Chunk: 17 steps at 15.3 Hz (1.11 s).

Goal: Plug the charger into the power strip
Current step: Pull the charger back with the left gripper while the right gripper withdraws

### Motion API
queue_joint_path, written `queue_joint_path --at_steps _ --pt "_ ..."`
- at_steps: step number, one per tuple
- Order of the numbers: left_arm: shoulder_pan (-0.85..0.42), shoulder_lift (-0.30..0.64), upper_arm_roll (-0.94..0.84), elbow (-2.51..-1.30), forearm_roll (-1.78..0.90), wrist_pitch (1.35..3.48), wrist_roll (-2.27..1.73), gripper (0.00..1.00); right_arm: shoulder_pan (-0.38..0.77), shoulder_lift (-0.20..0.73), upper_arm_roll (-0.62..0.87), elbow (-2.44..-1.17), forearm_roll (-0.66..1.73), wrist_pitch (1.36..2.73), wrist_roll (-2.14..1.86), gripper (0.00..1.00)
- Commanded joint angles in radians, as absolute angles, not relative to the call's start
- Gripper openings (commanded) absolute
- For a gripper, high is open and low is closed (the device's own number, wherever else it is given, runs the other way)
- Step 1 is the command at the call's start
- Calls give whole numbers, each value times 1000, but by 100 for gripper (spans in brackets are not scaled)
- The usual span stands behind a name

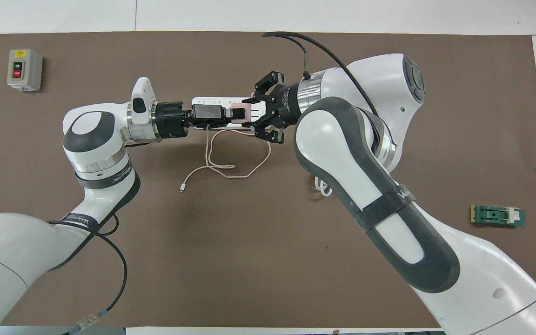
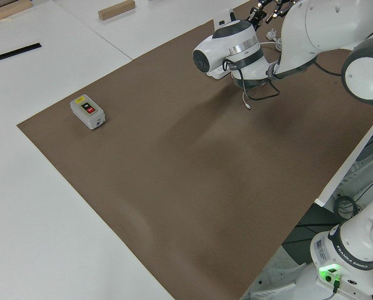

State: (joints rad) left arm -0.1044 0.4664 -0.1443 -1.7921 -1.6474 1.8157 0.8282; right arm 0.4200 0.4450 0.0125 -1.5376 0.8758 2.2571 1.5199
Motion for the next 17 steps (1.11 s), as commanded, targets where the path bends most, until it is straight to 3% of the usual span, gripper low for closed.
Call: queue_joint_path --at_steps 1,8,17 --pt "-42 514 -144 -1689 -1498 1828 790 0 396 440 6 -1523 853 2231 1552 100" --pt "55 411 -137 -1616 -1047 1902 351 0 252 351 6 -1528 704 2071 1540 100" --pt "77 307 -143 -1393 -496 1560 -218 0 35 247 5 -1525 522 1721 1068 100"
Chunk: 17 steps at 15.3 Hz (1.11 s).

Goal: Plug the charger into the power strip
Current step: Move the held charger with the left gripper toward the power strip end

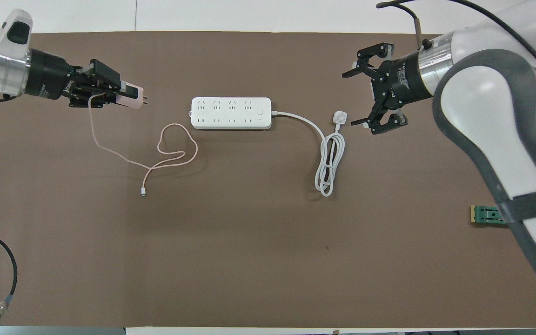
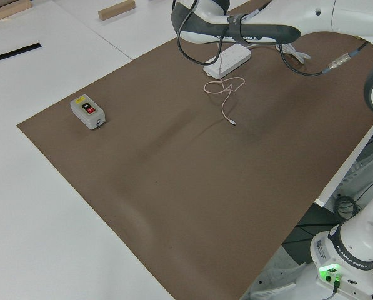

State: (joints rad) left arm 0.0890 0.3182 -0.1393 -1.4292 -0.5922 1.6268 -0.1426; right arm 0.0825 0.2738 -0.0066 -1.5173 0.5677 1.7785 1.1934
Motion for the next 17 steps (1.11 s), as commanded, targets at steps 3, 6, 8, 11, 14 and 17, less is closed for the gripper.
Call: queue_joint_path --at_steps 3,6,8,11,14,17 --pt "14 253 -150 -1381 -338 1494 -294 0 -8 226 5 -1525 421 1649 875 100" --pt "5 219 -150 -1393 -305 1477 -345 0 -24 196 5 -1526 312 1605 636 100" --pt "9 218 -143 -1388 -296 1483 -342 0 -37 177 5 -1526 253 1586 490 100" --pt "17 216 -140 -1384 -291 1499 -354 0 -44 146 5 -1532 164 1577 291 100" --pt "0 224 -150 -1379 -217 1523 -528 0 -55 112 3 -1534 89 1557 122 100" --pt "-29 222 -150 -1381 -164 1510 -693 0 -67 74 5 -1537 60 1522 25 100"
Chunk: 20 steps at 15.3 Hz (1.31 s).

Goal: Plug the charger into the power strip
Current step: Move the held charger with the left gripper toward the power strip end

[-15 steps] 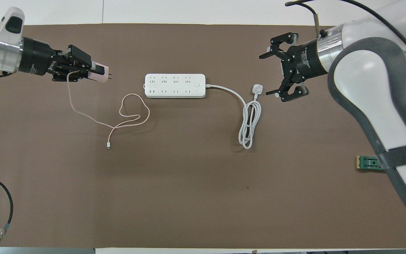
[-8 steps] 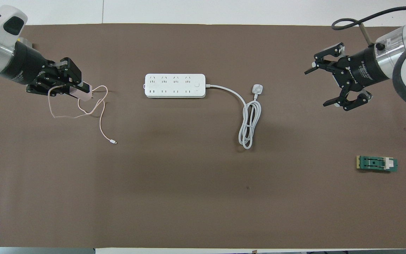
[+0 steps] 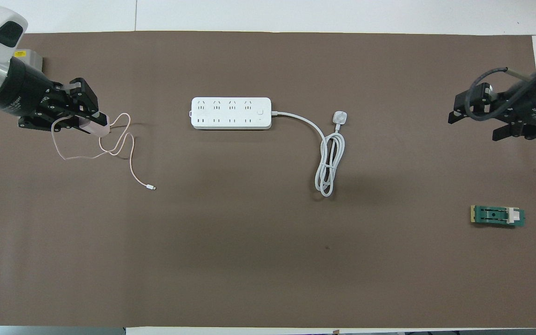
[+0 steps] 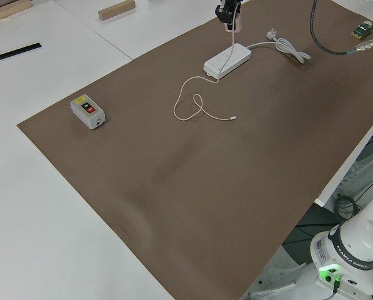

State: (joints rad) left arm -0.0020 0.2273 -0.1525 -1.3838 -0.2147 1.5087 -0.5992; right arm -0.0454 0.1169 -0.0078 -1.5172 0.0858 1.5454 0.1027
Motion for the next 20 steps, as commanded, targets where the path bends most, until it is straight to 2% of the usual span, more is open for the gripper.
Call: queue_joint_path --at_steps 1,5,8,10,16,20 --pt "-41 219 -152 -1384 -147 1505 -696 0 -72 65 5 -1537 49 1508 -4 100" --pt "-60 225 -144 -1391 -127 1505 -871 0 -77 -10 5 -1587 2 1476 -73 100" --pt "-92 264 -143 -1394 -43 1632 -1045 0 -75 -60 5 -1646 -49 1480 -103 100" --pt "-100 293 -143 -1408 -19 1742 -1292 0 -75 -63 5 -1652 -52 1480 -104 100" --pt "-149 305 -143 -1440 23 1822 -1610 0 -75 -71 3 -1648 -57 1494 -91 100" --pt "-250 347 -143 -1450 93 1873 -1863 0 -74 -63 -12 -1638 -51 1565 -91 100"
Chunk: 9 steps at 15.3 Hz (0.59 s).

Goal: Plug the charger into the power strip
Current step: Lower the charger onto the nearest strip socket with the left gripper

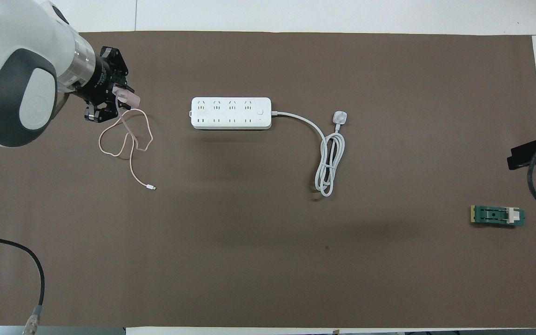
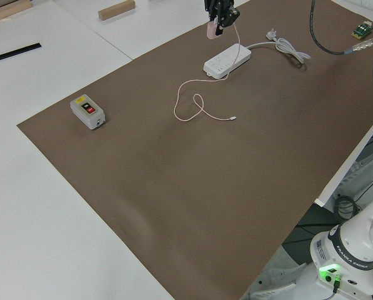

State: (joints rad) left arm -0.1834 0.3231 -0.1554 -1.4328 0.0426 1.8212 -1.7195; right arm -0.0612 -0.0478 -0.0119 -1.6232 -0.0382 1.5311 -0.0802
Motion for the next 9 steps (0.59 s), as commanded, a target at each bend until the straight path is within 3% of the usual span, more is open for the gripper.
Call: queue_joint_path --at_steps 1,5,9 --pt "-271 360 -143 -1468 110 1894 -1917 0 -75 -64 -18 -1638 -48 1563 -83 100" --pt "-305 370 -143 -1560 123 2006 -1977 0 -75 -66 -29 -1640 -37 1545 -66 100" --pt "-305 428 -143 -1563 123 2045 -1983 0 -77 -66 -29 -1638 -3 1543 -49 100"
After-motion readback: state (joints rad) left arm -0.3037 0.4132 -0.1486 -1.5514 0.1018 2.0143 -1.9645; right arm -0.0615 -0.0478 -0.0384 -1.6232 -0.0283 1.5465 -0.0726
